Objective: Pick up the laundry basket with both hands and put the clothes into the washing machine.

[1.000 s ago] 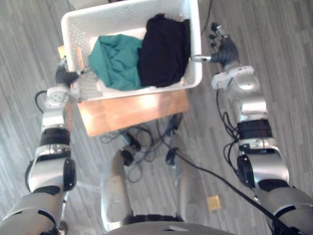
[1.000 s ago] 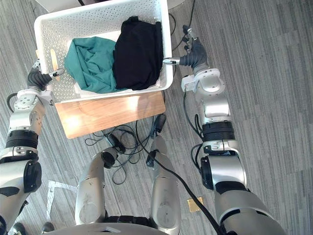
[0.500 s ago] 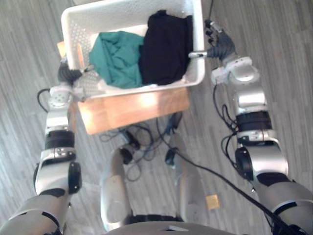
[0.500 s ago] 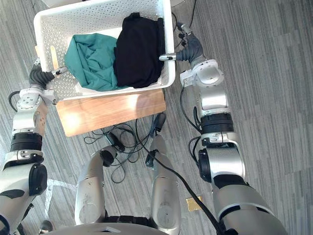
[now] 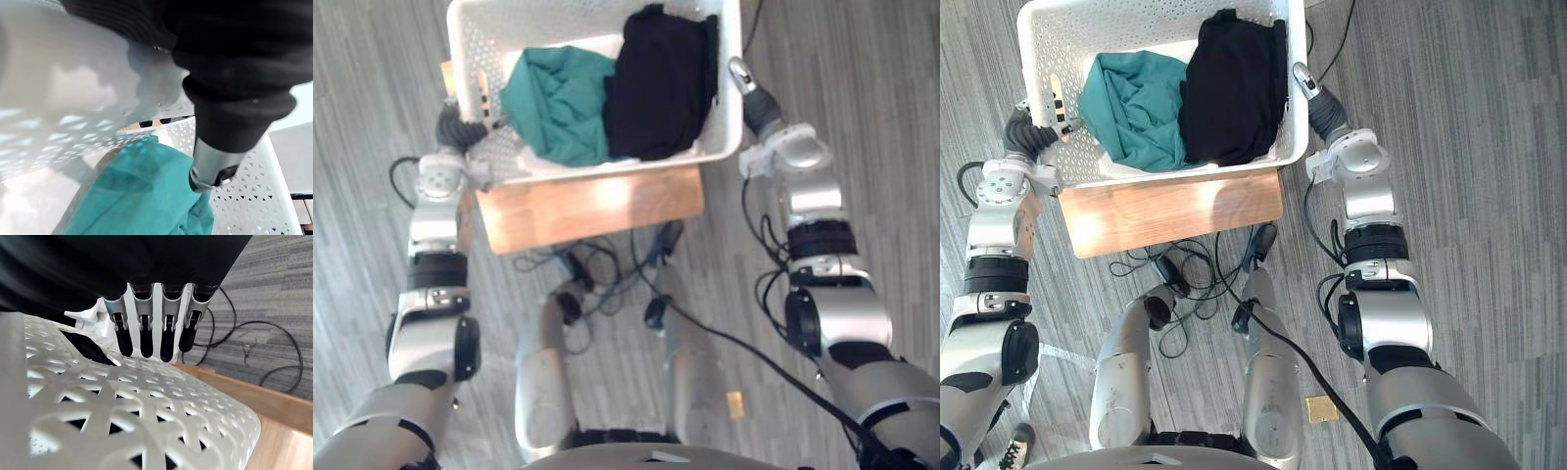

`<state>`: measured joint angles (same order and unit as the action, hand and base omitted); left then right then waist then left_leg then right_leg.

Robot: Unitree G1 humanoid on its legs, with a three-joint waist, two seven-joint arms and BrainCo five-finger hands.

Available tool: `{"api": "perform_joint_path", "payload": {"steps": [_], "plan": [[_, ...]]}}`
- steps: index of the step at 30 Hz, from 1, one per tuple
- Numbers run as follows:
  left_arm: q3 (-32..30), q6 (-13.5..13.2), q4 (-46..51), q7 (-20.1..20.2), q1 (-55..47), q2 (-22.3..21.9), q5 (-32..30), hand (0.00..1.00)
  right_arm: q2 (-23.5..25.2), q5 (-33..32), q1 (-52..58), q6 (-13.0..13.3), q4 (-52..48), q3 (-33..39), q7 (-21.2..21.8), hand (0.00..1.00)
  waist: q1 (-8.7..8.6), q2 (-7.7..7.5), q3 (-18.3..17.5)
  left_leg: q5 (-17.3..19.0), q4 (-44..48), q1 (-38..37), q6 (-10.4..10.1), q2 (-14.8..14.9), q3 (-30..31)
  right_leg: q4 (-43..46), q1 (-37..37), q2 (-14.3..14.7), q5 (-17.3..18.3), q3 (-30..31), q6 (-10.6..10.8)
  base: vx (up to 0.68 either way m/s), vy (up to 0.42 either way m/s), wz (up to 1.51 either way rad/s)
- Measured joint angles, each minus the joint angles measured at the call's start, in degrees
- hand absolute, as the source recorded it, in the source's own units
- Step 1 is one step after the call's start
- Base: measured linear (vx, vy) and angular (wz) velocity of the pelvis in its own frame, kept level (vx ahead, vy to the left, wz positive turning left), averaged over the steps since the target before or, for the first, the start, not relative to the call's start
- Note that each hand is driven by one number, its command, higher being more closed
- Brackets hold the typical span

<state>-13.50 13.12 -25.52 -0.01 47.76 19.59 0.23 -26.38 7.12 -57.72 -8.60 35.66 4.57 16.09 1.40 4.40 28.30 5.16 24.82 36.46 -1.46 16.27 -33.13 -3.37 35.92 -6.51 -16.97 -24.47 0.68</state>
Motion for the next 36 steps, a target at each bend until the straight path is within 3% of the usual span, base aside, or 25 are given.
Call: {"api": "perform_joint_path", "payload": {"steps": [8, 15, 22, 27, 29, 34, 36], "plan": [[-0.1, 2.7, 0.0, 0.3, 0.5, 0.6, -4.6, 1.00, 1.8, 0.1, -0.1, -0.5, -1.4, 2.8, -2.3, 1.00, 0.29, 0.00, 0.0, -0.3, 0.1, 0.1, 0.2, 0.4, -0.4, 0.0, 0.3, 0.3, -0.6, 0.4, -0.2, 0.01, -0.004, -0.02], [-0.5, 2.8, 0.1, 0.4, 1.9, 0.6, -5.6, 1.00, 3.8, 0.1, -0.2, -1.8, -3.7, 5.2, -3.3, 1.00, 0.99, 0.00, 0.0, 0.2, 1.2, 0.7, 0.0, 1.3, -1.4, 0.0, 1.5, 0.9, -0.9, 1.5, -0.4, 0.03, -0.014, -0.09], [-2.1, 2.9, 0.9, -0.1, 3.0, -0.9, -5.6, 1.00, 6.2, 0.1, -0.2, -3.5, -5.6, 9.3, -7.5, 1.00, 0.92, 0.00, 0.0, 0.7, 2.2, 1.1, 0.2, 1.7, -1.5, 0.0, 1.6, 1.0, -1.1, 1.6, -0.4, 0.00, -0.002, -0.01], [-2.2, 3.0, 2.9, -2.3, 2.8, -3.7, -5.6, 1.00, 8.0, -0.5, -0.2, -3.7, -8.0, 12.8, -11.8, 1.00, 1.28, 0.00, 0.0, 0.7, 2.3, 0.7, 0.2, 1.7, -1.5, -0.3, 1.1, 1.0, -1.6, 1.6, -0.1, 0.01, -0.001, 0.00], [-1.9, 2.9, 6.1, -4.4, 0.0, -7.0, -4.8, 1.00, 8.3, -3.6, -0.2, -3.6, -8.5, 13.9, -14.2, 1.00, 1.16, 0.00, 0.0, 0.7, 2.1, -0.8, 0.2, 1.4, -1.5, -0.7, -0.5, 1.0, -1.7, 1.5, -0.1, 0.04, 0.003, 0.02], [0.3, 2.0, 11.1, -4.8, -5.4, -10.9, -2.7, 1.00, 8.5, -5.8, 1.6, -2.7, -16.2, 14.2, -15.7, 1.00, 0.82, 0.02, 0.0, 1.1, 1.3, -4.0, 0.1, 1.2, -1.0, -1.2, -4.3, 1.1, -1.3, 1.1, 0.2, 0.02, 0.023, 0.05], [3.0, -1.0, 13.4, -4.1, -10.5, -12.2, -0.2, 1.00, 7.7, -7.0, 8.1, -1.6, -20.1, 14.2, -15.6, 1.00, 0.57, -0.01, -0.1, 1.1, -0.2, -7.4, 0.1, 0.4, -0.5, -1.2, -7.8, 0.7, 0.4, 0.4, 0.9, 0.04, 0.047, 0.17]]}}
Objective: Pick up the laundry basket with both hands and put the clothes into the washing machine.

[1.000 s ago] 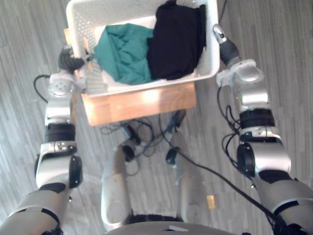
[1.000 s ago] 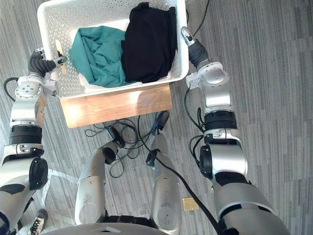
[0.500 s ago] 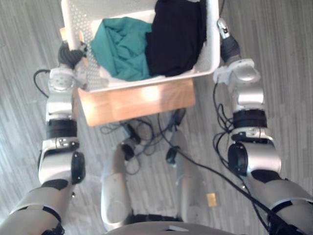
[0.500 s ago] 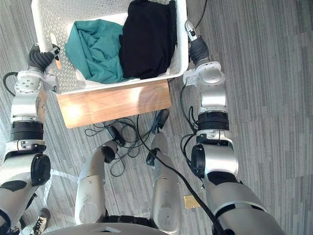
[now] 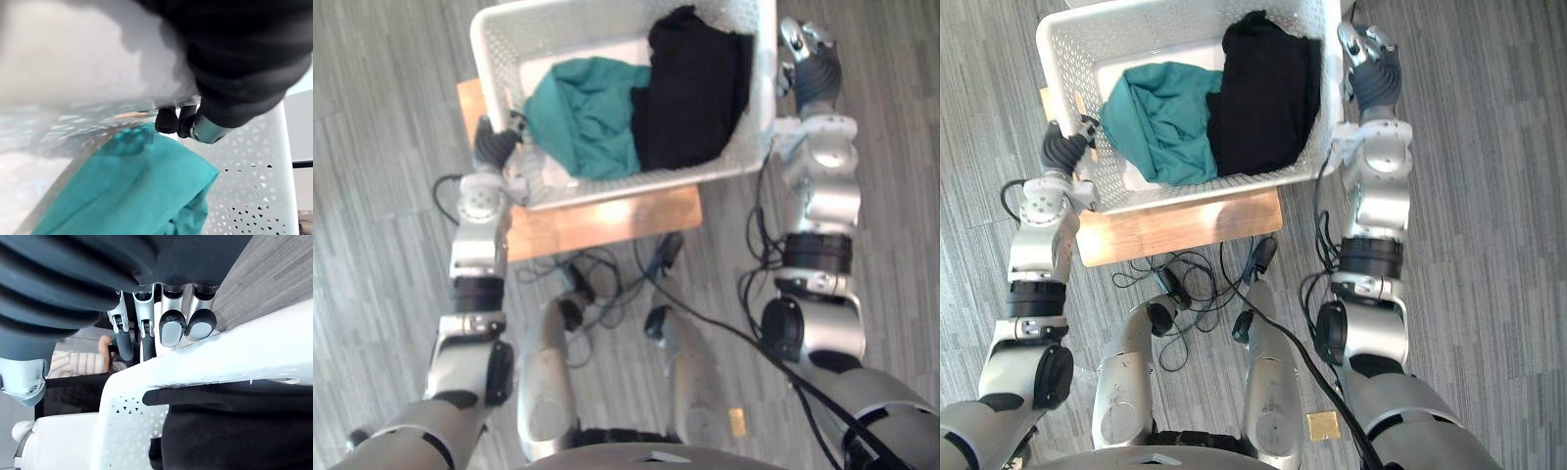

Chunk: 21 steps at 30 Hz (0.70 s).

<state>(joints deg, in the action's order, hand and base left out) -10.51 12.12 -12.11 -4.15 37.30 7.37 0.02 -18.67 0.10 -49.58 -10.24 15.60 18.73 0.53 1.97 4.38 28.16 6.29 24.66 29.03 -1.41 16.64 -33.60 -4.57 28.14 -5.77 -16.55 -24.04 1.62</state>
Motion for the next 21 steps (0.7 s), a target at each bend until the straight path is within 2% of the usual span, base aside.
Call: {"api": "perform_joint_path", "payload": {"steps": [2, 6, 9, 13, 16, 20, 21], "plan": [[0.6, -1.6, 0.5, 0.9, -2.9, -0.8, 1.1, 1.00, 0.0, 0.0, 4.4, 0.0, -2.2, -0.1, 0.2, 1.00, -0.01, 0.02, -0.1, 0.4, -0.4, -2.5, -0.5, 0.0, -0.1, 0.0, -2.2, 0.1, 0.4, -0.1, 0.1, 0.05, 0.048, 0.02], [1.9, -3.9, 0.2, 3.2, -14.5, -2.1, 2.9, 1.00, 0.4, -0.2, 17.4, 1.4, -7.7, -2.2, 3.1, 1.00, -0.33, -0.06, -7.8, 1.4, -1.2, -2.6, -1.1, -0.1, -0.7, 0.0, -1.5, 0.3, 2.2, 0.0, 0.4, 0.09, 0.031, -0.07], [1.6, -4.0, -0.9, 3.7, -18.7, -2.8, 3.3, 1.00, 0.4, -0.2, 22.8, 2.6, -9.8, -2.9, 5.5, 1.00, -0.71, -0.03, -8.0, 1.9, -0.9, -5.5, -1.8, 0.4, -1.5, 1.5, -3.2, 0.7, 2.2, 0.4, -0.4, 0.14, 0.062, -0.20], [1.6, -3.9, -6.6, 4.8, -20.9, -3.5, 3.3, 1.00, 0.1, 0.1, 25.1, 5.2, -10.4, -3.1, 9.5, 1.00, -2.25, -0.13, -9.1, 2.4, -1.9, -8.9, -2.0, 0.3, -2.1, 4.2, -4.7, 0.4, 3.7, 0.8, -2.0, 0.08, 0.066, -0.06], [1.6, -3.9, -7.2, 5.3, -22.1, -3.5, 3.3, 1.00, -0.7, 0.1, 26.3, 6.7, -10.0, -3.6, 10.9, 1.00, -2.25, -0.17, -9.6, 2.9, -1.8, -9.3, -1.9, 0.1, -2.6, 4.3, -4.6, 0.2, 4.2, 1.3, -1.2, 0.03, 0.064, -0.09], [1.8, -4.0, -7.2, 5.4, -22.1, -3.4, 3.4, 1.00, -2.0, 0.2, 28.5, 6.6, -6.7, -6.6, 12.1, 1.00, -2.21, -0.19, -10.2, 3.2, -1.7, -7.9, -1.6, -0.3, -2.3, 4.3, -3.6, -0.4, 5.0, 0.9, -0.3, 0.00, 0.024, 0.04], [1.9, -4.0, -7.2, 5.4, -22.1, -3.3, 3.4, 1.00, -2.2, 0.3, 28.8, 6.5, -4.7, -7.1, 12.5, 0.00, -2.22, -0.24, -11.1, 3.0, -1.7, -6.6, -1.5, -0.4, -1.9, 4.4, -2.5, -0.6, 4.8, 0.3, -0.2, -0.01, 0.024, 0.15]]}}
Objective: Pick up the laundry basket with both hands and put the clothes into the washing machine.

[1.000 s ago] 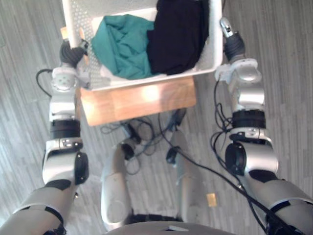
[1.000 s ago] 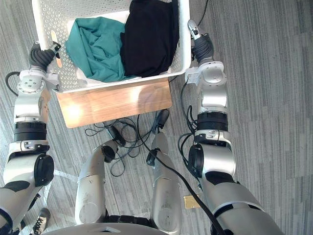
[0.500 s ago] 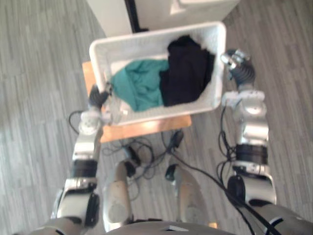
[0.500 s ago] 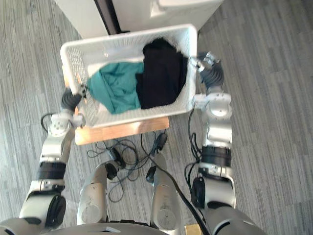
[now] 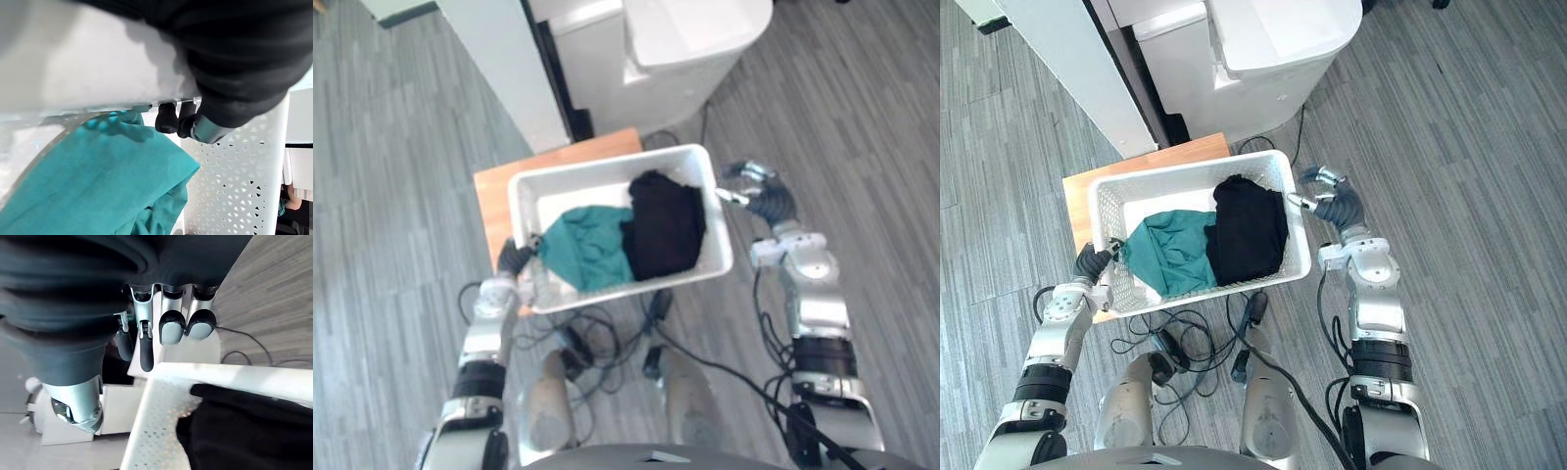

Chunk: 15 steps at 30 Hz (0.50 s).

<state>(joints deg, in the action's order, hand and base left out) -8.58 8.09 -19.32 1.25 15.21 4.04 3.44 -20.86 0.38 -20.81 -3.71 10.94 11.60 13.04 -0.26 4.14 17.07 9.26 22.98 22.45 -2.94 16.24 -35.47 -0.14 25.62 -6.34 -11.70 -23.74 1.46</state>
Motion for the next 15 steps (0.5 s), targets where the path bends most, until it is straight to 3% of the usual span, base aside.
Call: {"api": "perform_joint_path", "payload": {"steps": [6, 15], "plan": [[2.0, -0.4, -0.1, -0.1, 0.6, 1.4, 0.0, 1.00, -1.6, 2.5, -0.8, -0.2, 6.2, -2.5, 0.7, 0.00, 0.22, 0.05, -0.3, -1.9, 0.1, 3.2, 0.6, -0.8, 2.9, 1.6, 1.7, -1.1, -0.3, -2.2, 0.1, 0.01, 0.032, 0.24], [2.0, -0.4, 0.3, -0.1, 1.3, 2.0, -0.2, 1.00, -3.4, 6.8, -11.0, -0.5, 17.1, -3.0, 0.2, 0.00, 0.59, 0.15, 0.8, -2.2, 1.3, 8.0, 1.6, -1.8, 5.6, 2.7, 4.5, -2.9, -0.1, -3.6, -0.3, -0.04, 0.026, 0.16]]}}
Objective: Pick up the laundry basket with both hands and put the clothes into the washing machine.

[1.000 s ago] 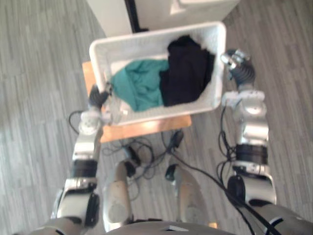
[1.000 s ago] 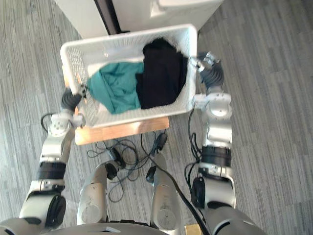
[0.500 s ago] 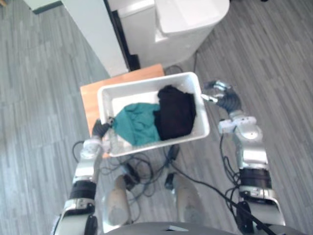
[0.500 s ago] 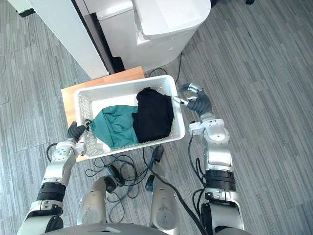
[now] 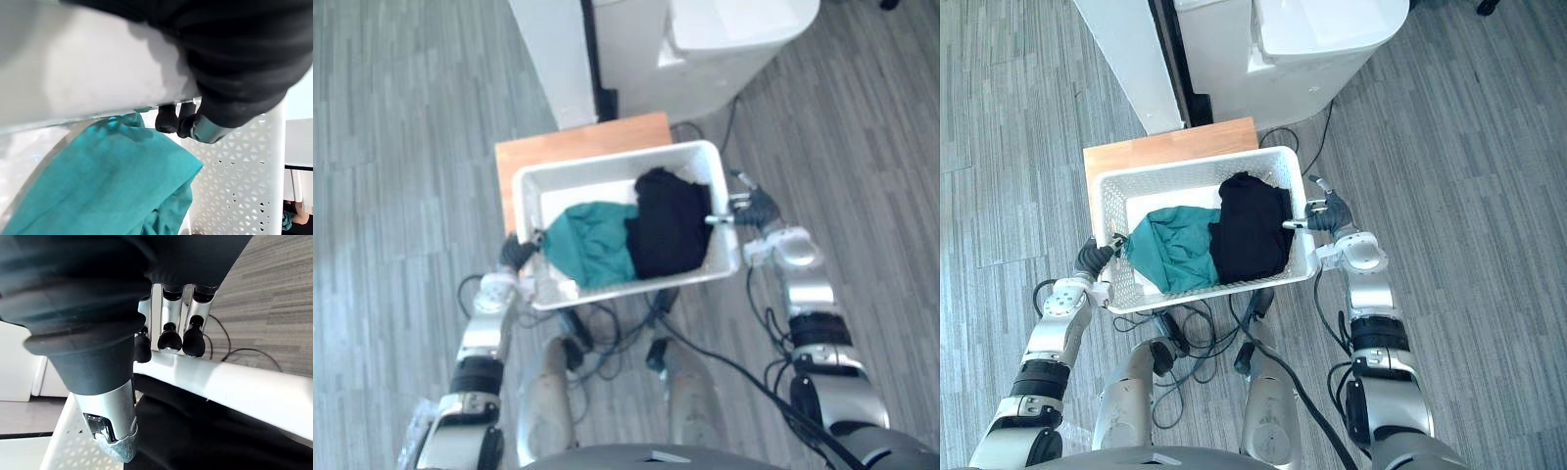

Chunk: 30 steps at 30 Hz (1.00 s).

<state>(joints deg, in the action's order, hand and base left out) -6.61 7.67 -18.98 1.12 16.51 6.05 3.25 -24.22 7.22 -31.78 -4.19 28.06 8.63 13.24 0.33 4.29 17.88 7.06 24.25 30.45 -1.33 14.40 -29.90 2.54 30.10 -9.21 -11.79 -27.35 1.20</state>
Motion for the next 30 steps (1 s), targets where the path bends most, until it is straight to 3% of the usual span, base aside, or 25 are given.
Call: {"api": "perform_joint_path", "payload": {"steps": [5, 11, 19, 20, 30], "plan": [[-0.3, -0.3, 3.0, -0.1, 1.9, 1.2, 0.0, 1.00, 0.6, -0.4, -2.9, -0.7, 1.0, 0.4, -0.1, 0.00, 1.22, 0.00, 3.6, -0.5, -0.2, 1.7, 0.1, 0.1, 0.6, -2.4, 0.9, 0.9, -0.3, 0.0, -0.4, -0.04, -0.032, -0.07], [-2.3, -0.3, 4.6, -0.1, 3.4, 1.8, 0.0, 1.00, 1.6, -0.5, -3.8, -0.8, -2.4, 0.6, -0.4, 0.00, 1.34, -0.17, 4.2, -1.2, -0.3, 2.8, -0.2, 0.9, 0.5, -2.9, 2.0, 1.8, -2.1, 0.0, -0.7, 0.05, -0.024, -0.04], [-2.4, -1.3, 4.6, -0.3, 4.6, 1.8, 0.2, 1.00, 1.8, -2.9, -4.6, -0.8, -2.6, 1.1, -2.8, 0.00, 1.93, -0.30, 4.8, -0.4, 0.6, 3.2, -0.5, 1.9, 0.5, -2.9, 2.1, 2.6, -1.6, 0.0, -1.2, 0.03, -0.006, -0.03], [-2.4, -1.4, 4.5, -0.3, 4.6, 1.8, 0.3, 1.00, 1.8, -3.0, -4.9, -0.8, -2.6, 1.1, -3.2, 1.00, 1.91, -0.35, 4.9, -0.4, 0.6, 3.3, -0.5, 1.9, 0.6, -3.0, 2.2, 2.6, -1.5, 0.0, -1.1, 0.00, 0.000, 0.00], [-2.2, -2.1, 2.0, -0.5, 5.6, 1.7, 1.1, 1.00, 1.9, -2.1, -7.0, -1.3, -2.5, 1.1, -4.7, 1.00, 1.89, -0.86, 5.3, -0.5, 0.7, 3.9, -0.5, 1.8, 1.1, -3.1, 2.3, 2.6, -1.6, -0.3, -1.0, 0.01, 0.002, 0.01]]}}
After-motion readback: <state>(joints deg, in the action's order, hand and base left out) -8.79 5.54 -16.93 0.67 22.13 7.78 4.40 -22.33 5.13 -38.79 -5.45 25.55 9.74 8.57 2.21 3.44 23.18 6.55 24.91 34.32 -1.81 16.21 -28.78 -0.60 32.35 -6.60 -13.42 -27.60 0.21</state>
